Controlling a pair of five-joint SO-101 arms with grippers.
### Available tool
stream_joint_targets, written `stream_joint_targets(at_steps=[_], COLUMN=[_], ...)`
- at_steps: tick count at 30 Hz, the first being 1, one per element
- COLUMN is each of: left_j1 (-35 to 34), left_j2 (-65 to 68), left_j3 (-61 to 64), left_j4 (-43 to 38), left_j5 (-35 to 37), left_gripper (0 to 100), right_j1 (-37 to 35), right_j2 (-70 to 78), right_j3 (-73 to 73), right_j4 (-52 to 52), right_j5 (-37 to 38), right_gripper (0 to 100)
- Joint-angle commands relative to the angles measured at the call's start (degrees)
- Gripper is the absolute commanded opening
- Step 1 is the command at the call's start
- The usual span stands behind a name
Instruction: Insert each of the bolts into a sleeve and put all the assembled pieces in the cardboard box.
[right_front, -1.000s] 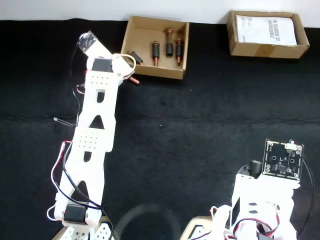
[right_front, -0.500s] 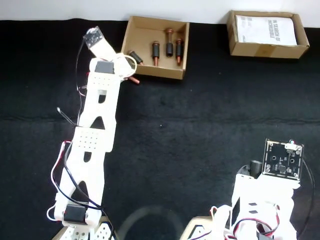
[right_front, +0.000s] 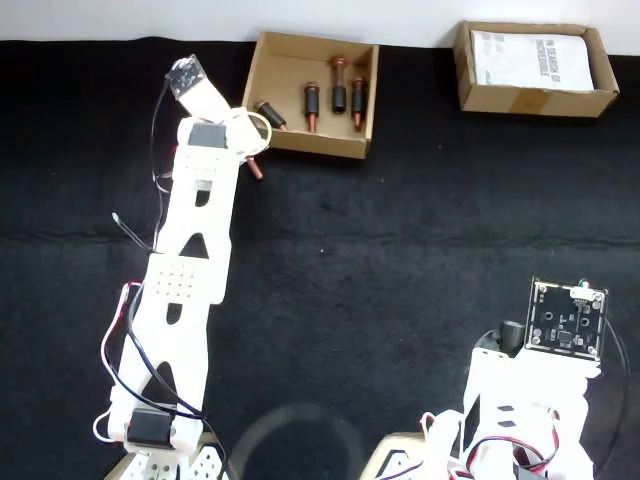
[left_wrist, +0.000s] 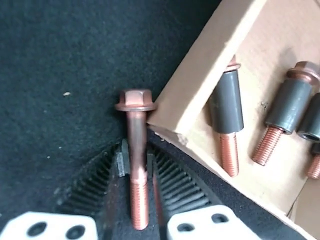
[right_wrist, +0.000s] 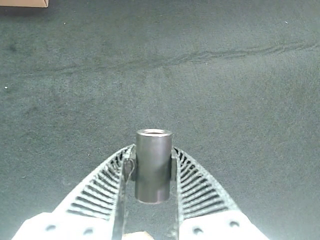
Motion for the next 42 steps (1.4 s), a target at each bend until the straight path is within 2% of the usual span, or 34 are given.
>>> stream_joint_targets(at_steps=[1, 5, 10, 12, 14, 17, 23, 26, 32, 35, 38, 42], left_j1=[-1.4, 0.6, 4.4, 6.0, 6.7, 8.0, 10.1, 10.5, 10.9, 10.8, 10.8, 10.8], left_j2=[-2.0, -4.6, -15.1, -19.4, -23.7, -29.7, -39.5, -44.1, -54.5, -60.6, -66.4, -73.2], left_j3=[-2.3, -10.2, -9.7, -9.7, -9.7, -9.7, -9.7, -9.7, -9.7, -9.7, -9.5, -9.5], left_j4=[3.4, 14.9, 28.3, 31.6, 31.6, 31.6, 31.6, 31.6, 31.6, 31.7, 31.8, 31.9], left_j5=[-0.7, -7.6, -16.5, -21.8, -27.2, -31.9, -34.2, -33.9, -31.2, -30.3, -30.6, -31.0], left_gripper=[1, 1, 1, 1, 1, 1, 1, 1, 1, 1, 1, 1], right_j1=[0.4, 0.4, 0.5, 0.4, 0.4, 0.4, 0.2, -2.8, -14.5, -19.8, -22.5, -24.6], right_j2=[0.2, 0.0, -0.1, 0.0, 0.0, 0.0, 0.0, 0.0, -0.1, -0.1, -0.2, -2.9], right_j3=[0.0, 4.5, 10.4, 12.2, 14.8, 19.5, 23.9, 25.4, 28.2, 28.2, 27.7, 28.2], right_j4=[-1.4, -6.3, -11.1, -13.0, -17.5, -28.0, -46.5, -53.2, -62.9, -66.0, -68.2, -70.1], right_j5=[0.8, 9.0, 25.3, 31.7, 33.7, 28.4, 4.0, -4.7, -14.6, -22.0, -28.8, -30.9], right_gripper=[0.7, 0.8, 0.8, 0.8, 0.8, 0.8, 0.8, 0.8, 0.8, 0.8, 0.8, 0.8])
